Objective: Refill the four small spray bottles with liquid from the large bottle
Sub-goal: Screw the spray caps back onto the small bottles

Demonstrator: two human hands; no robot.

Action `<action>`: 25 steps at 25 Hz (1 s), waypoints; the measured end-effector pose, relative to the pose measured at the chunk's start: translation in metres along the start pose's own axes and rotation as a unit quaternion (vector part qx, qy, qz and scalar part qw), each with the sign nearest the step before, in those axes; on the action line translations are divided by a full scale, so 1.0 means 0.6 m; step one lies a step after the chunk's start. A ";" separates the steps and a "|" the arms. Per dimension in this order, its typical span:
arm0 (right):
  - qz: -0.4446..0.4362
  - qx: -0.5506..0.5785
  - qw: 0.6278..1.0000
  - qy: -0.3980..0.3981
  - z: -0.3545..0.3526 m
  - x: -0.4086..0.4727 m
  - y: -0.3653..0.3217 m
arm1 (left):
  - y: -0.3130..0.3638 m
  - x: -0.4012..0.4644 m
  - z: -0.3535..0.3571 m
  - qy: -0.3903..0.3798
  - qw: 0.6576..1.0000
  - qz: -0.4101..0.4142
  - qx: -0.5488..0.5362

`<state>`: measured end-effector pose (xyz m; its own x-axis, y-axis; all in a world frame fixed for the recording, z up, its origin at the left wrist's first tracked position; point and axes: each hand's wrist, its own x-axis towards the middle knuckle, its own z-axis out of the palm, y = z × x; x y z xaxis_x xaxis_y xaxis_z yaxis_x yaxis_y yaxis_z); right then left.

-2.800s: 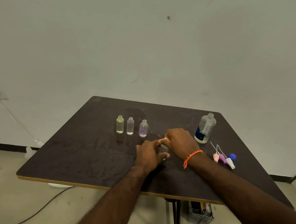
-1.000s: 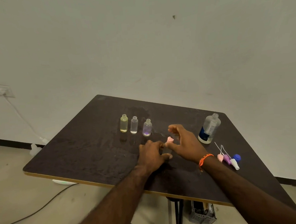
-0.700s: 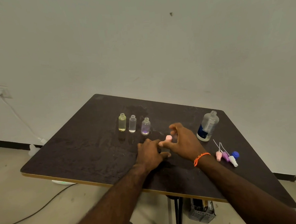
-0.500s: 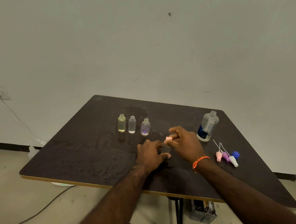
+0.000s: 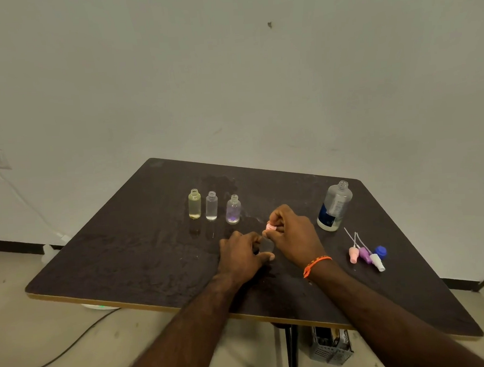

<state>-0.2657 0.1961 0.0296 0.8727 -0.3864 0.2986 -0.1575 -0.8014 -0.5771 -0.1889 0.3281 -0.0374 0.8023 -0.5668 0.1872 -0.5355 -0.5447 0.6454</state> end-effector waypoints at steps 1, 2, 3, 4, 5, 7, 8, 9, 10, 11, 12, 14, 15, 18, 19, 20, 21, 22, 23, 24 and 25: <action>0.006 0.005 1.000 0.000 0.001 -0.001 0.002 | 0.000 -0.001 0.000 -0.001 1.000 0.001 0.001; 0.019 0.011 1.000 -0.003 0.000 -0.003 0.005 | 0.000 -0.002 0.000 0.001 1.000 0.001 -0.001; 0.033 0.018 0.999 -0.007 0.001 -0.006 0.011 | 0.000 -0.002 0.000 0.001 1.000 -0.001 -0.003; 0.047 0.023 0.999 -0.011 0.004 -0.009 0.017 | 0.000 -0.001 0.000 -0.001 1.000 -0.005 -0.004; 0.059 0.031 0.998 -0.015 0.010 -0.013 0.025 | -0.001 0.002 0.001 -0.003 1.000 -0.007 -0.001; 0.074 0.046 0.996 -0.017 0.021 -0.018 0.037 | -0.001 0.011 0.003 -0.012 1.000 -0.002 0.009; 0.078 0.050 0.996 -0.014 0.024 -0.016 0.040 | 0.003 0.018 0.004 -0.016 1.000 0.001 0.015; 0.083 0.055 0.995 -0.009 0.025 -0.010 0.043 | 0.009 0.026 0.005 -0.019 1.000 0.003 0.023; 0.088 0.061 0.994 -0.008 0.025 -0.001 0.046 | 0.015 0.035 0.007 -0.019 0.999 0.003 0.033; 0.093 0.062 0.994 -0.009 0.024 0.010 0.050 | 0.021 0.044 0.008 -0.014 0.999 0.005 0.048; 0.094 0.053 0.994 -0.014 0.023 0.024 0.055 | 0.026 0.056 0.012 -0.007 0.998 0.004 0.063; 0.093 0.023 0.995 -0.026 0.022 0.055 0.067 | 0.033 0.084 0.020 0.008 0.997 0.002 0.081; 0.094 0.019 0.995 -0.026 0.023 0.071 0.076 | 0.035 0.098 0.025 0.014 0.997 0.000 0.081; 0.096 0.027 0.995 -0.021 0.026 0.108 0.098 | 0.033 0.135 0.044 0.030 0.997 -0.013 0.075; 0.097 0.032 0.995 -0.018 0.029 0.118 0.105 | 0.031 0.146 0.051 0.040 0.996 -0.015 0.077; 0.097 0.037 0.994 -0.015 0.032 0.126 0.110 | 0.030 0.154 0.057 0.046 0.995 -0.021 0.081; 0.096 0.041 0.994 -0.012 0.034 0.130 0.112 | 0.028 0.160 0.063 0.052 0.995 -0.024 0.085; 0.096 0.042 0.994 -0.012 0.036 0.132 0.111 | 0.025 0.165 0.068 0.059 0.994 -0.024 0.085; 0.095 0.045 0.994 -0.011 0.037 0.132 0.110 | 0.023 0.168 0.072 0.061 0.994 -0.024 0.082; 0.093 0.047 0.994 -0.009 0.037 0.132 0.110 | 0.025 0.170 0.072 0.059 0.995 -0.026 0.078; 0.094 0.049 0.994 -0.009 0.037 0.131 0.110 | 0.028 0.168 0.071 0.052 0.995 -0.030 0.079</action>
<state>-0.1972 0.1230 -0.0019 0.8408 -0.5155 0.1653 -0.2732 -0.6677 -0.6925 -0.1282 0.2353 -0.0391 0.8530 -0.4672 0.2324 -0.5132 -0.6708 0.5354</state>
